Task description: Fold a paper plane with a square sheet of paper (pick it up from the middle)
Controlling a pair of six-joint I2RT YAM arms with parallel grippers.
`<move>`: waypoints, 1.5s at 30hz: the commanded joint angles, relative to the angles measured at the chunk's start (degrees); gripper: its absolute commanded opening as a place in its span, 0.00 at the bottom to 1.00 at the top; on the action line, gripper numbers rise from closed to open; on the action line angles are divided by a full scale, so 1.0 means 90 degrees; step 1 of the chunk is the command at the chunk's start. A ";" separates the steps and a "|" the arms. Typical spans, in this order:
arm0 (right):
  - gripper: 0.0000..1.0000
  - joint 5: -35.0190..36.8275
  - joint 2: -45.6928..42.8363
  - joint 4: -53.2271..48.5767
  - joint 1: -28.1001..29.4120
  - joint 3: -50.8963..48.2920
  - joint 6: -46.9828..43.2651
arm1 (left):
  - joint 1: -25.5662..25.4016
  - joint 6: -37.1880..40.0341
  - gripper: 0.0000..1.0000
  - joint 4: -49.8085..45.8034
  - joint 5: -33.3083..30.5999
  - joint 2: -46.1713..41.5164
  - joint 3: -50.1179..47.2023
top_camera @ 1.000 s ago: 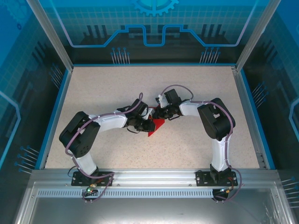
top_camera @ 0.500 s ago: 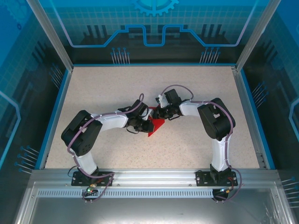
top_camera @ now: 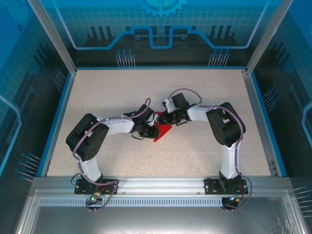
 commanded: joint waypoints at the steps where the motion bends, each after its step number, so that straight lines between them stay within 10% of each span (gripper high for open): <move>1: 0.20 0.0172 -0.0016 -0.0362 -0.0111 -0.0216 -0.0078 | 0.0044 0.0179 0.11 -0.0099 -0.0194 0.0140 -0.0100; 15: 0.27 -0.0016 -0.1144 0.0086 -0.0131 -0.0715 0.0651 | 0.0048 0.0158 0.10 0.0282 0.0009 0.0050 -0.0588; 27: 0.14 -0.0482 -0.0991 0.1542 0.0362 -0.1583 0.2540 | 0.0043 0.0227 0.09 0.0442 0.0149 -0.0048 -0.0776; 45: 0.11 0.0426 -0.0321 0.0415 0.0472 -0.1289 0.2006 | -0.0291 -0.0105 0.13 0.0511 0.0264 -0.0632 -0.0994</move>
